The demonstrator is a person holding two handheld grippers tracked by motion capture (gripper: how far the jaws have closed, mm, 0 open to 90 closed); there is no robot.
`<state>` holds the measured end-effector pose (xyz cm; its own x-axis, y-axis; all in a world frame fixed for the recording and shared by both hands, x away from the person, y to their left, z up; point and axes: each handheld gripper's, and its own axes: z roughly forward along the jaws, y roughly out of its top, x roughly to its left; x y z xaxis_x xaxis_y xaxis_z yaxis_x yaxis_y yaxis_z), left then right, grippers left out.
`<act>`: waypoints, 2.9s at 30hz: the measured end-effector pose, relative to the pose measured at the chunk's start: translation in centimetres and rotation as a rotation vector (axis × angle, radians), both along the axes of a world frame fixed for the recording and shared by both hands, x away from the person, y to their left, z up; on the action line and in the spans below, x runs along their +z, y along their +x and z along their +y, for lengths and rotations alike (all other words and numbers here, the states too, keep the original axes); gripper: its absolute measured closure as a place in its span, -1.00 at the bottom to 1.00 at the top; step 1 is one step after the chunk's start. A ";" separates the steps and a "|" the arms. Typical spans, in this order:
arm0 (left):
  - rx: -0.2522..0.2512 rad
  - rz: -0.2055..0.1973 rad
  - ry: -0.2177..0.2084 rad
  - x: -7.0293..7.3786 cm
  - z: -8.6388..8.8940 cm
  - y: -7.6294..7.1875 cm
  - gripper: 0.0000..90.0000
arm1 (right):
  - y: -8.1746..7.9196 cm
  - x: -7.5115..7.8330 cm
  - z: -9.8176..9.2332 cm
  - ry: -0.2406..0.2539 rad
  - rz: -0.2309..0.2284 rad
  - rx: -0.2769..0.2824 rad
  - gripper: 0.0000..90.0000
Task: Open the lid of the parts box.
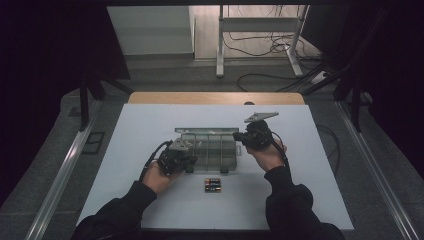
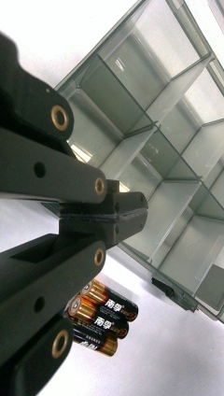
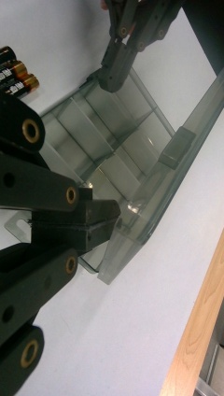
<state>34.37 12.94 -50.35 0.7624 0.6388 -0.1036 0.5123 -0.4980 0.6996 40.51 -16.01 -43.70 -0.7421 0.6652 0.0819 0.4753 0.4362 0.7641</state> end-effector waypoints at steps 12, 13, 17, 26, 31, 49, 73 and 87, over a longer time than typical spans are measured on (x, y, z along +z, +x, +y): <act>-0.007 -0.005 0.006 -0.1 -0.2 -0.1 0.98 | 1.2 0.1 0.4 0.000 -0.014 -0.013 0.97; -0.007 -0.006 0.007 -0.1 -0.2 -0.1 0.98 | 1.4 0.1 0.4 -0.002 -0.016 -0.016 0.97; -0.007 -0.006 0.006 -0.1 -0.2 -0.1 0.99 | 1.8 0.0 0.4 -0.002 -0.016 -0.025 0.97; -0.010 -0.011 0.008 -0.1 -0.2 -0.1 0.99 | 2.4 -0.2 0.4 0.001 -0.019 -0.033 0.97; -0.009 -0.010 0.005 -0.2 -0.2 -0.1 0.99 | 2.7 -0.2 0.5 0.003 -0.021 -0.040 0.97; -0.010 -0.006 0.006 -0.1 -0.1 -0.1 0.99 | 4.0 0.1 0.6 0.029 -0.012 -0.057 0.97; -0.009 0.004 0.003 -0.1 -0.1 0.0 0.98 | 5.8 0.1 0.7 0.003 -0.014 -0.086 0.97; -0.010 0.006 0.005 -0.1 -0.2 0.0 0.98 | 6.8 0.0 1.0 0.003 -0.019 -0.107 0.97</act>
<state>34.37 12.79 -50.42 0.7682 0.6317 -0.1043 0.5111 -0.5069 0.6941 47.26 -15.04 -43.75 -0.6686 0.7403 0.0702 0.5043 0.3820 0.7745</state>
